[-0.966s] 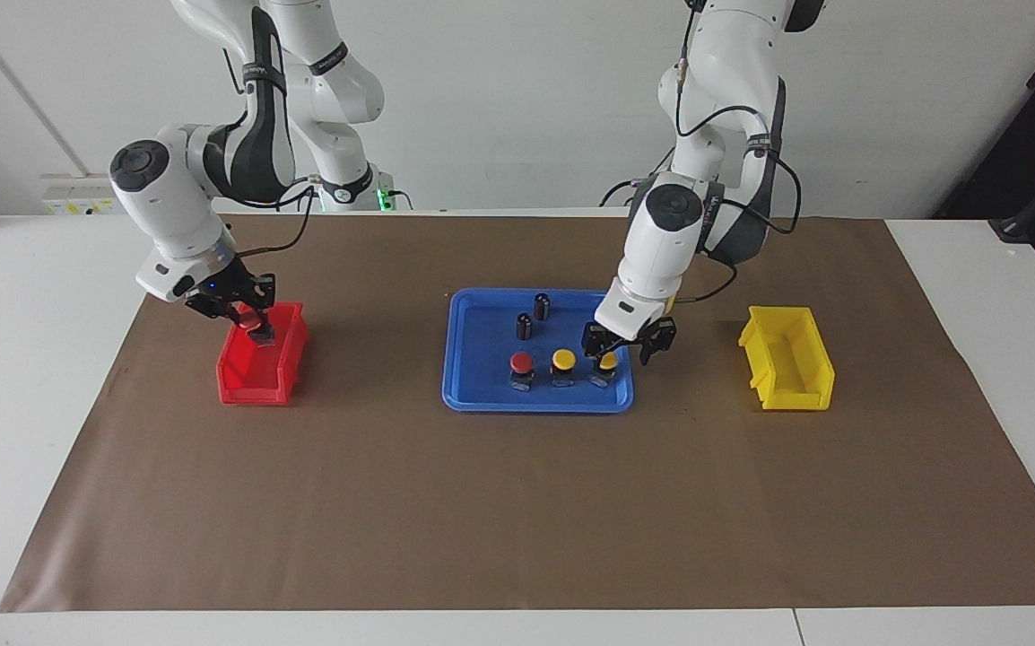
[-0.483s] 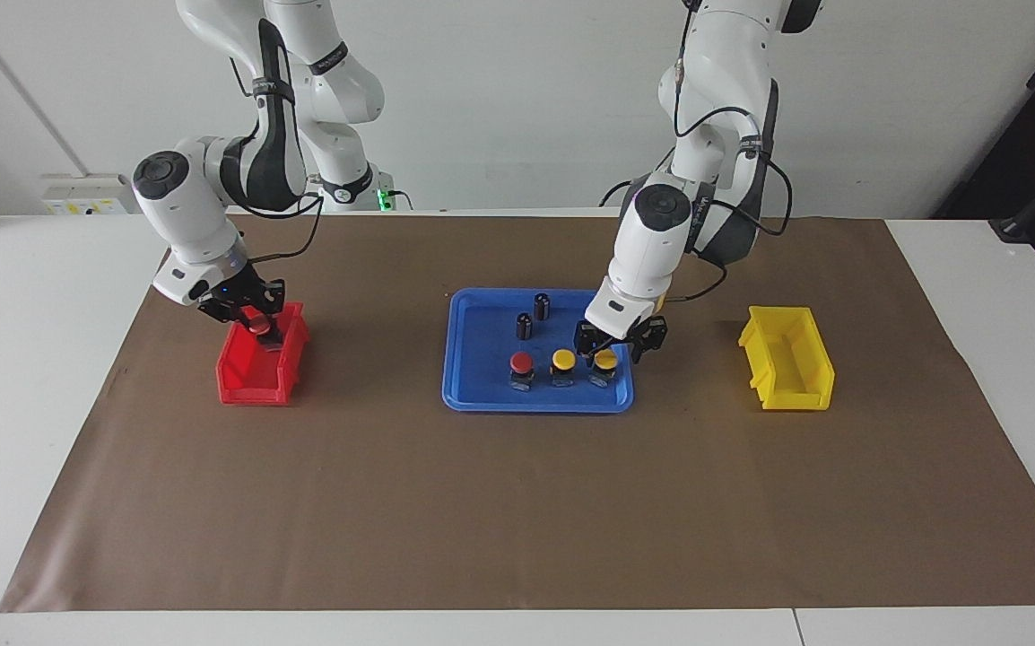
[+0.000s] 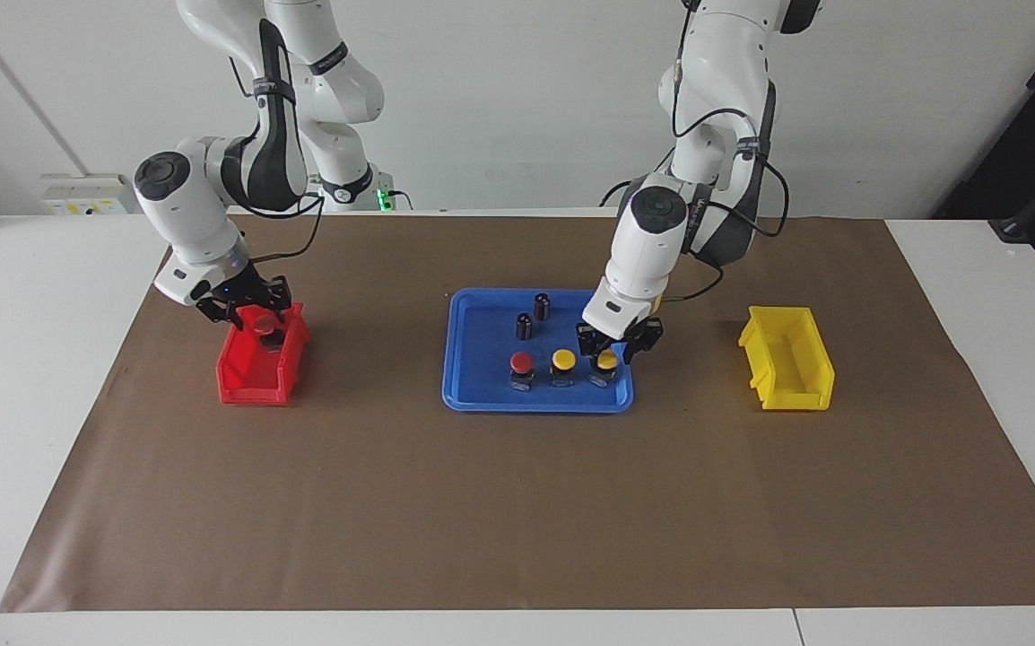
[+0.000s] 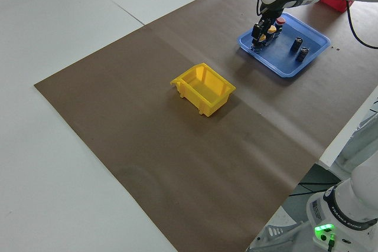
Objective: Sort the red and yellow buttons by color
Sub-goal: 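Grasp a yellow button with the left gripper while the right gripper drops the red button, then carry the yellow button to the yellow bin while the right gripper grasps the red button, then drop the yellow button in the yellow bin while the right gripper carries the red button, then release the red button into the red bin while the left gripper reaches the tray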
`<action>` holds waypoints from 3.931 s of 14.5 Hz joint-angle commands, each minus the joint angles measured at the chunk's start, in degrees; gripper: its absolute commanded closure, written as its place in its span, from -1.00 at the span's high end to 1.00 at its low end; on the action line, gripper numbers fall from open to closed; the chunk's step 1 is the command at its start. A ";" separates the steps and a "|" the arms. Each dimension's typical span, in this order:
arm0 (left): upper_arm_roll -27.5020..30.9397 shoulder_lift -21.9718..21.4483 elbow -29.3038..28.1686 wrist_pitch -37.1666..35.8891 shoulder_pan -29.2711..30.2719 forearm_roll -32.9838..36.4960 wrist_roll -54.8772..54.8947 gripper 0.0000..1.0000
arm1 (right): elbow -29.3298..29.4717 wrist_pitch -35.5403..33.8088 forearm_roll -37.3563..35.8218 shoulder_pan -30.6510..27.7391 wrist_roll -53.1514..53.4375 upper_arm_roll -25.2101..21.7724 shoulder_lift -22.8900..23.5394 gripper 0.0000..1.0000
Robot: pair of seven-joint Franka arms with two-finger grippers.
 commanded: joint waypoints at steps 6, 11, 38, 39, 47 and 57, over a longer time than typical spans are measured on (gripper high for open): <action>1.58 -6.15 4.97 -13.68 0.29 1.81 -0.67 -0.97 | 38.06 -26.37 1.69 13.56 21.02 1.65 12.84 0.47; 2.55 -14.51 4.53 -23.00 14.94 1.99 20.75 -0.97 | 41.34 -15.67 2.67 30.79 46.87 1.65 19.08 0.45; 2.46 -18.04 -22.01 0.98 29.83 4.27 40.30 0.25 | 43.14 -20.11 0.28 28.30 37.14 2.00 21.69 -0.73; 2.46 -17.87 -21.49 0.89 29.74 4.27 40.22 0.36 | 38.50 -21.79 1.51 22.26 29.15 2.00 16.43 -0.73; 1.50 -16.20 3.64 -21.96 23.79 4.19 34.20 1.00 | 17.29 -8.30 3.54 0.32 -4.66 1.65 6.10 -0.71; 1.50 0.05 6.99 -3.88 -3.91 3.83 -3.54 1.00 | 5.76 8.76 3.54 -1.26 -5.73 1.65 6.53 -0.71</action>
